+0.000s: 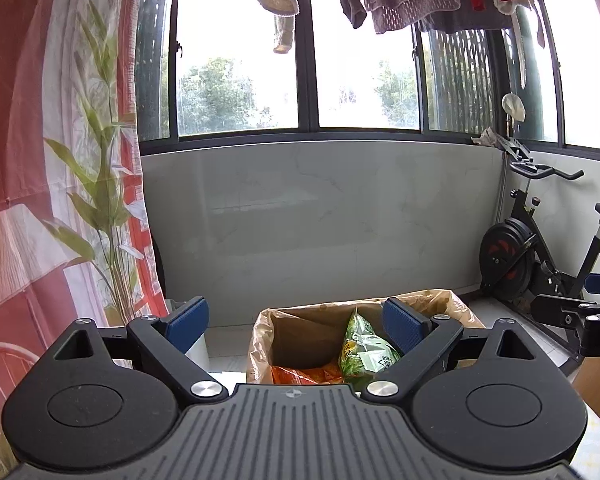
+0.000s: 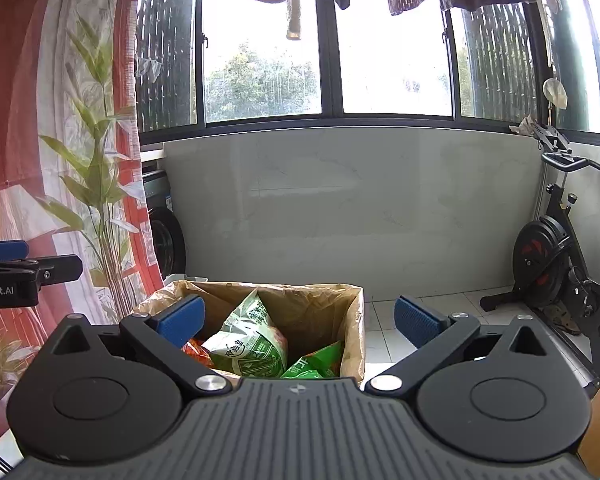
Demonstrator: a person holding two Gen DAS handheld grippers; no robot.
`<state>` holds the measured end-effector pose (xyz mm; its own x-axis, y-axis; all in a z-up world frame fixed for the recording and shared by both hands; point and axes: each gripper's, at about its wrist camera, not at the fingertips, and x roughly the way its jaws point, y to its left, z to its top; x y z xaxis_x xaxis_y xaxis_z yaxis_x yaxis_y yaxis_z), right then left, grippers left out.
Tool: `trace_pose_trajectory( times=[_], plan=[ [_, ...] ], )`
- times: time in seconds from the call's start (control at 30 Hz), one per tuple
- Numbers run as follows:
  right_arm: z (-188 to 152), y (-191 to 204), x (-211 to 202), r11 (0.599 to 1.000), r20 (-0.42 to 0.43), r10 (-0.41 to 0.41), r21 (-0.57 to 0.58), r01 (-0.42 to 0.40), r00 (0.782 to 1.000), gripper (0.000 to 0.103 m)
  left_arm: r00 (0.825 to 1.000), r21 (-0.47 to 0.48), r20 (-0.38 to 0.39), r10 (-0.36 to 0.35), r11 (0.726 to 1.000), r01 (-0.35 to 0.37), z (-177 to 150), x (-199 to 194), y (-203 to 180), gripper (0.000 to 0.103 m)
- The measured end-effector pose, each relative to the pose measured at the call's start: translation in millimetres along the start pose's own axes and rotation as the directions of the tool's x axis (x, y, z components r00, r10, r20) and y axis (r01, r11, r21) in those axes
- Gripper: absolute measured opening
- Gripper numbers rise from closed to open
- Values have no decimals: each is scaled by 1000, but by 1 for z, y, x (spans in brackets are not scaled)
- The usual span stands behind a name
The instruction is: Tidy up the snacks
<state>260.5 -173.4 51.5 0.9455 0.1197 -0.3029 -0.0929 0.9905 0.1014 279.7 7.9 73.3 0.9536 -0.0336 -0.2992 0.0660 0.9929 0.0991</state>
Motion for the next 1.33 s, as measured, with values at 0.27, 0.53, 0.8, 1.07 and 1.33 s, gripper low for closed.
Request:
trace_pose_trajectory(
  times=[0.27, 0.53, 0.8, 1.07, 1.33],
  plan=[
    [2, 1, -21, 1000, 15, 9, 5, -9, 1000, 103, 1000, -31, 15, 19, 999, -18, -1, -21, 8, 95],
    [1, 2, -25, 1000, 15, 10, 7, -11, 1000, 103, 1000, -50, 5, 29, 998, -28, -1, -24, 14, 95],
    [1, 3, -26, 1000, 12, 12, 4, -12, 1000, 103, 1000, -60, 2, 25, 998, -25, -1, -25, 18, 95],
    [1, 5, -26, 1000, 8, 13, 4, -13, 1000, 103, 1000, -77, -20, 13, 997, -14, -3, -21, 22, 95],
    [1, 5, -24, 1000, 2, 13, 4, -13, 1000, 103, 999, -96, -32, 11, 995, -14, -4, -18, 27, 95]
  ],
)
